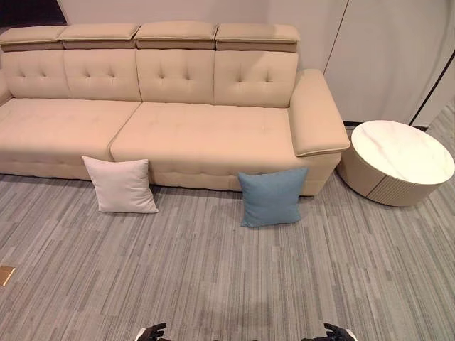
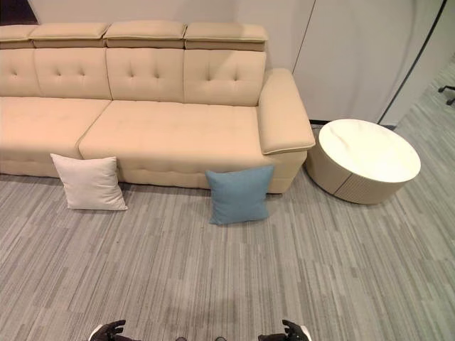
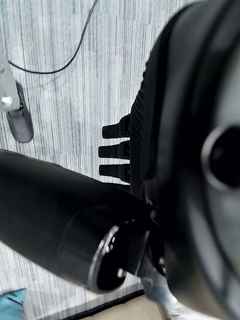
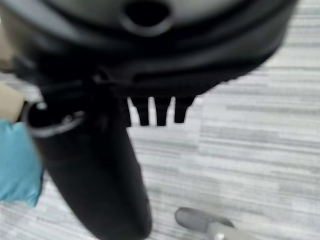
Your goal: Pick up all the scattered cushions and arrange them neatly on the sofa.
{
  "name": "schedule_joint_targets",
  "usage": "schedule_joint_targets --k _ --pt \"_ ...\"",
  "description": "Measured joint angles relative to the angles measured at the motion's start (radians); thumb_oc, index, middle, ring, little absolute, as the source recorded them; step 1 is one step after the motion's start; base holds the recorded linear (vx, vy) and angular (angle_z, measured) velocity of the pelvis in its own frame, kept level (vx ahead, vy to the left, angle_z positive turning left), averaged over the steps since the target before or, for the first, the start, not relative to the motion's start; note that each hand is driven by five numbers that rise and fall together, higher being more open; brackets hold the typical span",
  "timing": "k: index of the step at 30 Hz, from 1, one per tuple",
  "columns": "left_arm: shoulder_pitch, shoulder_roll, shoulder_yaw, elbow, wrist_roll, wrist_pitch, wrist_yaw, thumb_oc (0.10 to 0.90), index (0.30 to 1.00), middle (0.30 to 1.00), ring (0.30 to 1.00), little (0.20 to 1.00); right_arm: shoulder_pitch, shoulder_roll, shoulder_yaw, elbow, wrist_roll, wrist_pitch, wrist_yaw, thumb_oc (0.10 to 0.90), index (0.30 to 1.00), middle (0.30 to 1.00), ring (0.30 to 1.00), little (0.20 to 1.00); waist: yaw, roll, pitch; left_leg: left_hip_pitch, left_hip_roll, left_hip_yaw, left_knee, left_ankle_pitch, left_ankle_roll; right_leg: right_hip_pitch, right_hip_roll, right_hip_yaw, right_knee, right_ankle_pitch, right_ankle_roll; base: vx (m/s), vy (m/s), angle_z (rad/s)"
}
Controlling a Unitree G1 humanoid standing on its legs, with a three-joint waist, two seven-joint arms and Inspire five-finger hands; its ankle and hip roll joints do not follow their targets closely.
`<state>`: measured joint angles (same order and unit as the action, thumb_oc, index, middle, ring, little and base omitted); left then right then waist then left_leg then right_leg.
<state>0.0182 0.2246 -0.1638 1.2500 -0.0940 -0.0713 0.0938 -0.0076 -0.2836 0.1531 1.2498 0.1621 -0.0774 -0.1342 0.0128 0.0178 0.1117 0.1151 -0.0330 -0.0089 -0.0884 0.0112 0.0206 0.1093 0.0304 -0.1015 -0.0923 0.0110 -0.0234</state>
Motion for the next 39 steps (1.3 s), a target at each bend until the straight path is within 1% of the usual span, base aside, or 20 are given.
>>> schedule_joint_targets --k 7,12,15,22,25,30,32,33,35,37,39 --pt "0.012 -0.004 -0.001 0.004 -0.001 0.001 0.001 0.800 0.900 0.900 0.900 0.900 0.002 0.007 0.016 0.000 0.000 0.000 0.000 0.800 0.900 0.900 0.900 0.900 0.002 -0.003 -0.008 0.000 0.000 0.000 0.000 0.000 0.000 -0.001 0.000 0.000 0.000 0.000 0.000 0.00 0.002 0.00" --pt "0.012 -0.003 -0.002 0.007 0.000 0.002 0.006 0.800 0.900 0.900 0.900 0.900 0.002 0.031 0.027 0.000 -0.002 0.001 0.000 0.800 0.900 0.900 0.900 0.900 0.002 -0.012 -0.023 -0.002 0.000 0.001 0.000 -0.001 0.001 -0.005 0.000 0.002 0.000 0.000 0.000 0.00 0.000 0.00" --pt "0.012 -0.003 -0.002 0.007 0.000 0.002 0.006 0.800 0.900 0.900 0.900 0.900 -0.001 0.031 0.035 -0.001 -0.007 0.001 -0.001 0.800 0.900 0.900 0.900 0.900 0.004 -0.012 -0.033 -0.019 0.000 0.007 0.000 0.000 0.002 -0.027 0.000 0.012 0.000 0.005 0.004 0.01 0.028 -0.09" --pt "0.009 -0.003 -0.003 0.008 0.019 0.003 0.007 0.800 0.900 0.900 0.900 0.900 0.004 0.031 0.035 0.000 -0.028 0.002 -0.001 0.800 0.900 0.900 0.900 0.900 0.009 -0.014 -0.031 -0.022 0.001 0.026 0.000 0.000 0.004 -0.035 0.000 0.026 0.000 0.009 0.007 0.01 0.012 -0.06" --pt "0.000 -0.003 -0.019 0.008 0.021 0.004 0.009 0.800 0.900 0.900 0.900 0.900 0.007 0.031 0.035 0.000 -0.030 0.002 -0.001 0.800 0.900 0.900 0.900 0.900 0.006 -0.015 -0.030 -0.025 0.001 0.028 0.000 0.000 0.004 -0.039 0.000 0.028 0.000 0.009 0.008 0.00 0.004 -0.02" --pt "-0.006 -0.001 -0.032 0.006 0.039 0.004 0.017 0.800 0.900 0.900 0.900 0.900 0.005 0.031 0.035 -0.001 -0.031 0.002 -0.001 0.800 0.900 0.900 0.900 0.900 0.010 -0.014 -0.021 -0.033 0.004 0.056 0.000 0.000 0.004 -0.056 0.002 0.053 0.000 0.011 0.017 -0.01 -0.007 -0.14" --pt "-0.024 -0.001 -0.034 0.006 0.049 0.007 0.025 0.800 0.900 0.900 0.900 0.900 0.004 0.032 0.036 -0.002 -0.032 0.002 0.000 0.800 0.900 0.900 0.900 0.900 0.005 -0.020 -0.011 -0.041 0.010 0.070 0.000 0.000 0.004 -0.075 0.005 0.057 0.009 0.007 0.023 -0.04 -0.063 -0.32" --pt "-0.036 0.001 -0.043 0.005 0.056 0.007 0.027 0.800 0.900 0.900 0.900 0.900 -0.010 0.032 0.036 0.000 -0.032 0.003 -0.001 0.800 0.900 0.900 0.900 0.900 0.019 -0.021 -0.004 -0.048 0.024 0.105 0.000 -0.001 0.005 -0.100 -0.003 0.013 0.024 -0.007 0.043 -0.04 -0.086 -0.75" --pt "-0.042 0.009 -0.043 0.005 0.056 0.007 0.027 0.800 0.900 0.900 0.900 0.900 -0.029 0.034 0.036 -0.001 -0.034 0.003 0.000 0.800 0.900 0.900 0.900 0.900 0.025 -0.025 0.004 -0.051 0.034 0.142 0.000 -0.002 0.005 -0.126 -0.018 -0.062 0.043 -0.004 0.047 -0.03 -0.103 -0.67" --pt "-0.056 0.014 -0.047 0.005 0.055 0.008 0.027 0.800 0.900 0.900 0.900 0.900 -0.039 0.032 0.036 -0.003 -0.038 0.003 -0.001 0.800 0.900 0.900 0.900 0.900 0.009 -0.026 0.024 -0.053 0.041 0.140 0.000 -0.001 0.002 -0.135 -0.018 -0.083 0.065 -0.003 0.048 0.02 -0.115 -0.08" --pt "-0.070 0.013 -0.056 0.004 0.055 0.007 0.027 0.800 0.900 0.900 0.900 0.900 -0.038 0.031 0.036 -0.001 -0.043 0.007 -0.001 0.800 0.900 0.900 0.900 0.900 -0.001 -0.023 0.025 -0.055 0.049 0.136 0.000 0.002 -0.002 -0.133 -0.009 -0.085 0.069 -0.006 0.039 0.06 -0.141 0.04"
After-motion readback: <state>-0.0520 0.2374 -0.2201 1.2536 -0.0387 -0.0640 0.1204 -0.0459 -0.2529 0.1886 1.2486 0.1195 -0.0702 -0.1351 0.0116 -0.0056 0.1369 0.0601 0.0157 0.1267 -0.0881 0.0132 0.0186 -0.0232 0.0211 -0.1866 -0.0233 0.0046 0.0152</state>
